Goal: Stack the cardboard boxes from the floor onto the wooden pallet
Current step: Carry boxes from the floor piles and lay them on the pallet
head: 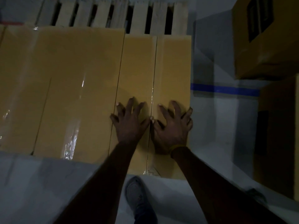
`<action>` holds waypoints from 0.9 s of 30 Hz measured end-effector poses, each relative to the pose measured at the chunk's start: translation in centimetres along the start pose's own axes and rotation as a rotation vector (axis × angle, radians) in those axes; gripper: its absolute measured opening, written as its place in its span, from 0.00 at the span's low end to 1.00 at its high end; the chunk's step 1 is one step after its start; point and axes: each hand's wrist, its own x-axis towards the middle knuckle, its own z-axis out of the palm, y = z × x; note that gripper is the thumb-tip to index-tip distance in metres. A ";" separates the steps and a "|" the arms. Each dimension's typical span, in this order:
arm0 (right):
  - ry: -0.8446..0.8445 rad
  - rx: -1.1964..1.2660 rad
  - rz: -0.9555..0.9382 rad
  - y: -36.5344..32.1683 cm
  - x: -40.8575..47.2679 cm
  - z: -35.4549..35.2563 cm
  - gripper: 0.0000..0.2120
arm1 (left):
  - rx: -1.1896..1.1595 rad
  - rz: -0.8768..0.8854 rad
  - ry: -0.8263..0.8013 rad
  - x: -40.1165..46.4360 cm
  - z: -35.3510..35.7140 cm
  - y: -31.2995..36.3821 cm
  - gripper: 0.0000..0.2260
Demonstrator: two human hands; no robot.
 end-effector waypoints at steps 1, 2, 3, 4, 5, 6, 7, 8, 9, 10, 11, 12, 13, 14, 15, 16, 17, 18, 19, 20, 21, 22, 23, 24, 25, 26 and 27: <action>-0.016 0.007 -0.006 0.1 0.0 -0.2 0.31 | -0.020 0.002 -0.016 0.0 0.0 0.0 0.31; -0.041 0.015 -0.018 0.2 -0.1 -0.4 0.32 | -0.029 0.009 -0.031 0.0 -0.1 0.1 0.31; -0.073 0.024 -0.036 0.5 -0.1 -0.8 0.32 | -0.022 0.015 -0.044 0.0 -0.4 0.2 0.31; -0.106 0.033 -0.057 0.7 -0.1 -1.2 0.32 | -0.004 0.020 -0.053 0.0 -0.7 0.4 0.31; -0.135 0.041 -0.075 1.1 -0.2 -1.6 0.32 | 0.012 0.019 -0.061 -0.2 -1.0 0.8 0.31; -0.154 0.051 -0.082 1.7 -0.4 -2.2 0.31 | 0.013 0.008 -0.061 -0.5 -1.4 1.4 0.30; -0.161 0.063 -0.072 2.4 -0.6 -2.8 0.31 | -0.002 -0.007 -0.052 -0.9 -1.6 2.2 0.30; -0.152 0.074 -0.048 3.2 -1.0 -3.4 0.30 | -0.023 -0.015 -0.033 -1.5 -1.7 3.2 0.29; -0.130 0.082 -0.016 4.2 -1.3 -4.1 0.29 | -0.036 -0.004 -0.008 -2.1 -1.8 4.4 0.29; -0.100 0.087 0.015 5.5 -1.7 -5.0 0.28 | -0.041 0.028 0.023 -2.7 -1.6 5.9 0.28; -0.070 0.093 0.040 6.9 -2.1 -5.8 0.28 | -0.042 0.072 0.054 -3.4 -1.4 7.5 0.27; -0.043 0.100 0.056 8.4 -2.5 -6.6 0.28 | -0.048 0.119 0.075 -4.0 -1.1 9.3 0.26; -0.023 0.102 0.067 10.1 -2.8 -7.5 0.27 | -0.062 0.157 0.082 -4.7 -0.6 11.4 0.26; -0.007 0.096 0.076 11.9 -3.0 -8.4 0.27 | -0.084 0.184 0.080 -5.4 0.0 13.7 0.26; 0.007 0.086 0.083 13.8 -3.3 -9.2 0.27 | -0.113 0.198 0.072 -6.0 0.7 16.0 0.27; 0.022 0.084 0.090 15.7 -3.4 -10.1 0.27 | -0.139 0.212 0.057 -6.6 1.4 18.4 0.28; 0.034 0.088 0.100 17.9 -3.7 -10.9 0.27 | -0.158 0.238 0.044 -7.2 2.3 21.0 0.28; 0.044 0.090 0.109 20.2 -3.9 -11.7 0.27 | -0.167 0.270 0.033 -7.7 3.2 23.6 0.29; 0.053 0.087 0.113 22.7 -4.1 -12.5 0.28 | -0.174 0.292 0.017 -8.1 4.2 26.2 0.30; 0.067 0.078 0.116 25.3 -4.3 -13.3 0.28 | -0.184 0.302 -0.008 -8.6 5.3 28.8 0.31; 0.077 0.068 0.126 28.0 -4.8 -14.1 0.28 | -0.193 0.303 -0.039 -9.3 6.5 31.3 0.32; 0.078 0.057 0.139 30.8 -5.3 -14.9 0.28 | -0.206 0.305 -0.059 -10.1 7.8 33.8 0.32; 0.075 0.047 0.152 33.5 -5.7 -15.7 0.28 | -0.223 0.307 -0.066 -10.9 8.9 36.2 0.32; 0.067 0.037 0.166 36.1 -6.0 -16.5 0.28 | -0.239 0.315 -0.068 -11.7 10.1 38.5 0.31; 0.055 0.028 0.185 38.7 -6.2 -17.2 0.28 | -0.251 0.329 -0.075 -12.3 11.2 40.8 0.30; 0.046 0.016 0.202 41.3 -6.5 -18.0 0.28 | -0.255 0.348 -0.086 -12.9 12.1 43.2 0.30; 0.046 0.001 0.209 43.8 -6.9 -18.7 0.28 | -0.253 0.362 -0.102 -13.5 13.0 45.4 0.30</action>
